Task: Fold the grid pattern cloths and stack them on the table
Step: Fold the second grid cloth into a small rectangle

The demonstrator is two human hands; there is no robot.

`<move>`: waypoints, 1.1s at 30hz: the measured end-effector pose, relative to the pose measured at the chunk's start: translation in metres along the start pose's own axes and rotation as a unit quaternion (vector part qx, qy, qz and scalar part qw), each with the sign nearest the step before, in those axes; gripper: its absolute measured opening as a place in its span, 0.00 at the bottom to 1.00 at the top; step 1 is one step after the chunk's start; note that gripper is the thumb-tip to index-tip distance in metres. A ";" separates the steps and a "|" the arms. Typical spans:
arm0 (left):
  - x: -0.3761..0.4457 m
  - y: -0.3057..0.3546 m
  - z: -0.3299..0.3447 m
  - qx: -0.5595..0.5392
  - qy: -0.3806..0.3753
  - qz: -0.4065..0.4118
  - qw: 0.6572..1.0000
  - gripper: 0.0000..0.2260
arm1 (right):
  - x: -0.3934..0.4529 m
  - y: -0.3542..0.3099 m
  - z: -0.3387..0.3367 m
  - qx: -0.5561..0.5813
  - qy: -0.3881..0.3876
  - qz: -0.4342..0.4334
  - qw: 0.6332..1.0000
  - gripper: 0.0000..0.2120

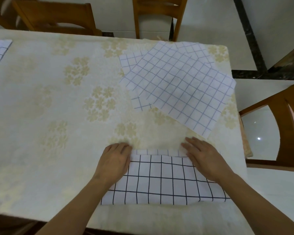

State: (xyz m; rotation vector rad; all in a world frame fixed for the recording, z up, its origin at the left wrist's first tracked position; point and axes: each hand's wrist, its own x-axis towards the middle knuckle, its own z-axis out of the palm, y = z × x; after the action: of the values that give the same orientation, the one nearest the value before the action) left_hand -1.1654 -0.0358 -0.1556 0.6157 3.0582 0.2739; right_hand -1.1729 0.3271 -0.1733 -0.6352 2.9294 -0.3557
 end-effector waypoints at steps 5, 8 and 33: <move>-0.008 0.010 -0.003 -0.011 0.007 -0.020 1.000 0.17 | -0.008 -0.015 -0.011 0.008 0.026 0.035 0.999 0.23; -0.023 0.023 -0.012 -0.029 0.018 -0.036 0.999 0.18 | -0.035 -0.033 -0.017 0.022 0.052 0.070 0.996 0.24; -0.096 0.035 0.033 0.024 -0.088 -0.136 0.986 0.28 | -0.066 -0.025 0.026 0.013 -0.048 0.205 0.978 0.37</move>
State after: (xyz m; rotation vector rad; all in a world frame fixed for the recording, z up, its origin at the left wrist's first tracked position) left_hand -1.0623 -0.0354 -0.1845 0.2033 2.9349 0.1331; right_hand -1.0991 0.3277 -0.1876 -0.0338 2.8584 -0.3034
